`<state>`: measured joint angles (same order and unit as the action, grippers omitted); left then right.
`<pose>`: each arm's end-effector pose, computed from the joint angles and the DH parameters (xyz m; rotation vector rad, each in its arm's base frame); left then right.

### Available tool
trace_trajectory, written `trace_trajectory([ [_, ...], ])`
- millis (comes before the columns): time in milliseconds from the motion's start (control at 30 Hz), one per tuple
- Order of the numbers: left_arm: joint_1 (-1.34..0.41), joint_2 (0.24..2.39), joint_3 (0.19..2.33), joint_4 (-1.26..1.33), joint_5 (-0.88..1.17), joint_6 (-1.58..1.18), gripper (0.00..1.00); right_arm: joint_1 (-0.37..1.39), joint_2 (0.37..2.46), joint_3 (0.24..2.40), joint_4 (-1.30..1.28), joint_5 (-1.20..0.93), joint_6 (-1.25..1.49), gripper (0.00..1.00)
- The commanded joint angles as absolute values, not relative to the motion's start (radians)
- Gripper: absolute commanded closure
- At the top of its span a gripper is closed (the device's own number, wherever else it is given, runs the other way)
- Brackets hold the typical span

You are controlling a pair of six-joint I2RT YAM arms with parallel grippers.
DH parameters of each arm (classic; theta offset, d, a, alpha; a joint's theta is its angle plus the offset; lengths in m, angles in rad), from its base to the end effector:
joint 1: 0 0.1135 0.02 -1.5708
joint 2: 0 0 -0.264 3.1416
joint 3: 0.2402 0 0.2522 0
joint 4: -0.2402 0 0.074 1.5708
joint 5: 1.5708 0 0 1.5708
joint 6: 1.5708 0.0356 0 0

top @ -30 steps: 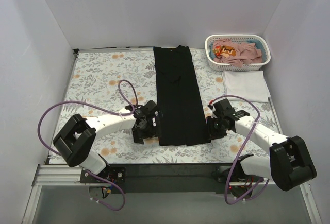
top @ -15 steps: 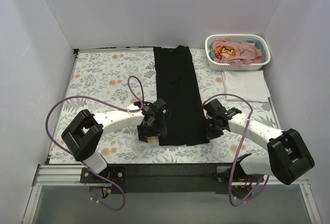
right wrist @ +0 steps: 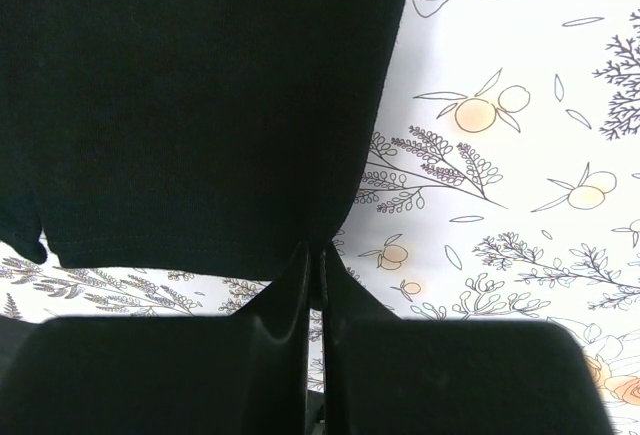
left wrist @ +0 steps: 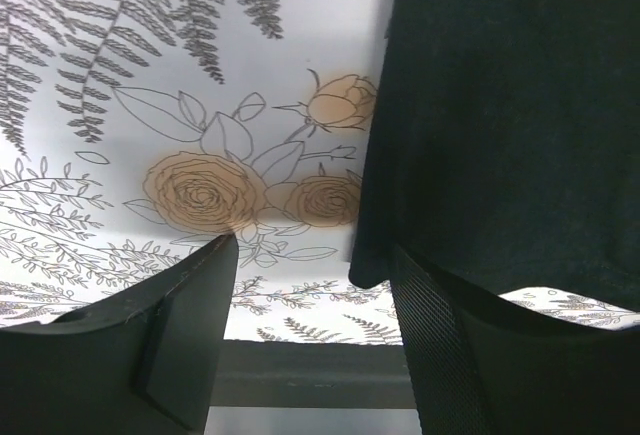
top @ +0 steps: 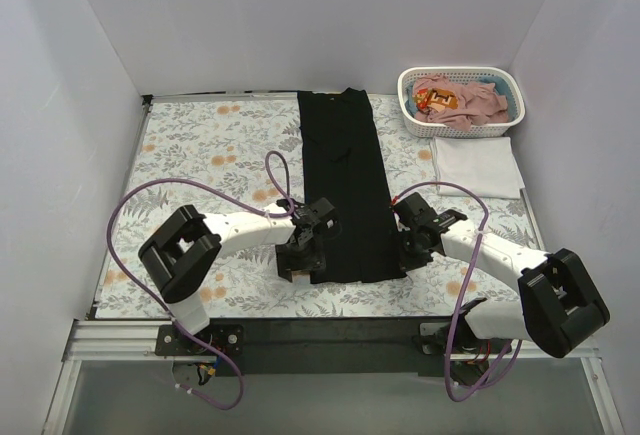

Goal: Fold and stack the t-shirts
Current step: Fold the tshirt

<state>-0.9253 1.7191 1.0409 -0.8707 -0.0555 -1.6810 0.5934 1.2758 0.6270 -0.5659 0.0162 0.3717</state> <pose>0.1759 -0.2303 0.1581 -1.1380 2.8645 -0.0099 0.1768 0.1186 0.1632 -0.3069 2.7941 0.2145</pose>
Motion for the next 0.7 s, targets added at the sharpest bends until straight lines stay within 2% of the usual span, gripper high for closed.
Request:
trace_trajectory([
  [0, -0.948, 1.752, 1.049, -0.885, -0.072, -1.694, 0.4, 0.611, 1.307, 0.577, -0.577, 0.011, 0.38, 0.99],
  [133, -0.956, 1.779, 1.046, -0.899, -0.072, -1.695, 0.51, 0.611, 1.298, 0.572, -0.577, 0.008, 0.379, 0.99],
  [200, -0.96, 1.782, 1.04, -0.908, -0.072, -1.697, 0.53, 0.609, 1.287, 0.571, -0.578, 0.008, 0.38, 0.99],
  [333, -0.965, 1.77, 1.022, -0.917, -0.077, -1.704, 0.67, 0.609, 1.282, 0.571, -0.578, 0.008, 0.38, 0.99],
  [400, -0.963, 1.763, 1.014, -0.917, -0.075, -1.709, 0.81, 0.611, 1.284, 0.572, -0.578, 0.008, 0.379, 0.99],
  [467, -0.963, 1.756, 1.003, -0.917, -0.068, -1.707, 0.89, 0.615, 1.278, 0.575, -0.583, -0.028, 0.379, 0.99],
  [500, -0.965, 1.744, 0.996, -0.922, -0.067, -1.706, 1.0, 0.621, 1.273, 0.581, -0.586, -0.029, 0.379, 0.99],
  [667, -0.974, 1.663, 0.905, -0.954, -0.051, -1.726, 1.0, 0.718, 1.247, 0.589, -0.646, -0.057, 0.436, 0.99],
])
